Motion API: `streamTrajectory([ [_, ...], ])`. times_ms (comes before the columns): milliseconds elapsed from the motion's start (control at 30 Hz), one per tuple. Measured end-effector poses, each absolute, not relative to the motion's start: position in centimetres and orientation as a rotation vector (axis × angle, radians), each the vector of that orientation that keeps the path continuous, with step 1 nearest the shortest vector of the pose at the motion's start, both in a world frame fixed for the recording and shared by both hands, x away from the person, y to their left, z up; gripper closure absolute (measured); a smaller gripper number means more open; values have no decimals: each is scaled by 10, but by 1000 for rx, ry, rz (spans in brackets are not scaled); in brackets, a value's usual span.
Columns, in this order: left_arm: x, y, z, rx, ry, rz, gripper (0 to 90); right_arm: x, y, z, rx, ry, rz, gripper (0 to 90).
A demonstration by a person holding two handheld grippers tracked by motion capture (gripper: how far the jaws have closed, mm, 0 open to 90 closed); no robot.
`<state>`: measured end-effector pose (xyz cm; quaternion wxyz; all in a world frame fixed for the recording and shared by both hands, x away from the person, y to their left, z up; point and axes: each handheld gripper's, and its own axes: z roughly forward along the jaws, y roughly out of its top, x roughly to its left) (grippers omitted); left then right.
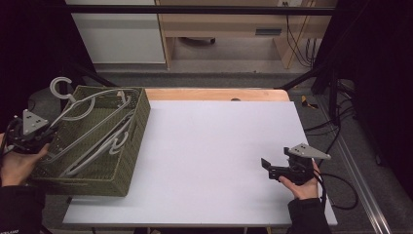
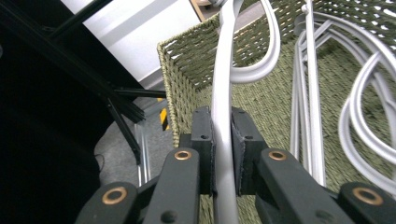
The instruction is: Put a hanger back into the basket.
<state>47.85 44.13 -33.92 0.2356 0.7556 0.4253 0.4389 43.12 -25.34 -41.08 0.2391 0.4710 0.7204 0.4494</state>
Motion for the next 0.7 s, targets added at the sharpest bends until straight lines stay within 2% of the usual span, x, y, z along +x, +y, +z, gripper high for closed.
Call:
streamTrajectory([
  [433, 478, 452, -369, 2082, 1196, 1149, 815, 432, -251, -412, 1285, 1981, 1225, 62],
  [700, 468, 444, -358, 2080, 1152, 1006, 800, 430, -253, -411, 1280, 1979, 1233, 62],
])
